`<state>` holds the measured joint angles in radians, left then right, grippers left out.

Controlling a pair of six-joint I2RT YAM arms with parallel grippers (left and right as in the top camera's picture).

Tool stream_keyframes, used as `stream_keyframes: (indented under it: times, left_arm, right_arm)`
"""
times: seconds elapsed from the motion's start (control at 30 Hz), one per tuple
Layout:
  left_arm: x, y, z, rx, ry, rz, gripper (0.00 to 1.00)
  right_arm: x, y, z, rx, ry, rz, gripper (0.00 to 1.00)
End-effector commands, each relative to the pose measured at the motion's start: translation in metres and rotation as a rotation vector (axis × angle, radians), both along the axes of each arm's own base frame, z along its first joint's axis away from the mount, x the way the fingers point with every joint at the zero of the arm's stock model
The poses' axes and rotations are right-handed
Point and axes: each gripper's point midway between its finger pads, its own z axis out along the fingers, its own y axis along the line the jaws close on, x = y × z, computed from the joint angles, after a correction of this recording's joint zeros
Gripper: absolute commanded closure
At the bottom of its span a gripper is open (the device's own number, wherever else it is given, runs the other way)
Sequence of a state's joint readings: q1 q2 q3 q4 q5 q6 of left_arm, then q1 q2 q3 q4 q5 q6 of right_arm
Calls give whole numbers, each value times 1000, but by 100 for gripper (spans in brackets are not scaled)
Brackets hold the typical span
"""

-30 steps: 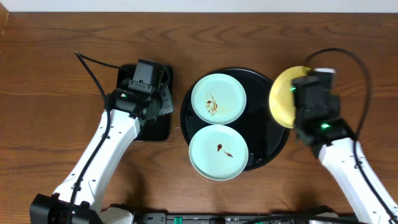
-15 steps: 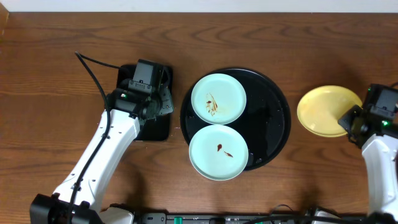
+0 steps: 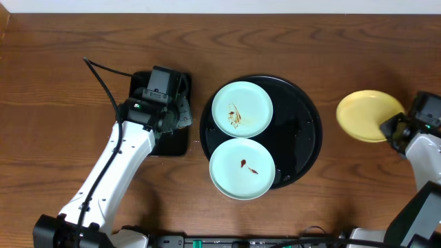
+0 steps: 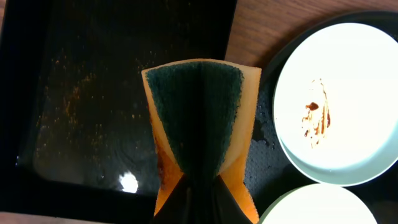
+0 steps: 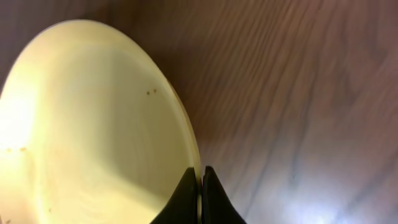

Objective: Clean dirty plates on tray and stack at the side
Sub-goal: 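Set the yellow plate on the table right of the tray and release, then reach the right gripper to the upper pale blue plate's rim and grasp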

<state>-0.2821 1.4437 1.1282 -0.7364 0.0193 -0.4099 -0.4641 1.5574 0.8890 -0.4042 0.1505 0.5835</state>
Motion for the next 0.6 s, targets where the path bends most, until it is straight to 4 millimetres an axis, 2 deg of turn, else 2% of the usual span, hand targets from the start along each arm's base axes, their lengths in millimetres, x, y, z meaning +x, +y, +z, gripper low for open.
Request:
stream_keyframes:
  times: [0.0, 0.1, 0.2, 0.23, 0.3, 0.33, 0.37, 0.47, 0.57]
  left_arm:
    - [3, 2, 9, 8, -26, -7, 92]
    - [3, 2, 9, 8, -26, -7, 92]
    - [3, 2, 9, 8, -26, -7, 92]
    - [3, 2, 9, 8, -26, -7, 92]
    - [3, 2, 9, 8, -26, -7, 92]
    - [3, 2, 9, 8, -26, -7, 92]
    - [3, 2, 9, 8, -26, -7, 92]
    - [3, 2, 9, 9, -24, -7, 92]
    - [2, 3, 8, 10, -21, -7, 92]
  right_arm:
    - [1, -20, 3, -11, -52, -89, 99]
    - [-1, -32, 7, -29, -71, -118, 99]
    - [-4, -33, 6, -42, -46, -83, 99]
    - [-5, -32, 4, -45, -29, -64, 96]
    - [-10, -29, 1, -46, 10, -28, 67]
    - [-12, -27, -1, -41, 24, -22, 56]
    - [-14, -26, -2, -35, 32, -21, 50]
    - [-8, -15, -2, -1, 20, 56, 42]
    - [8, 9, 2, 67, -42, 217, 44]
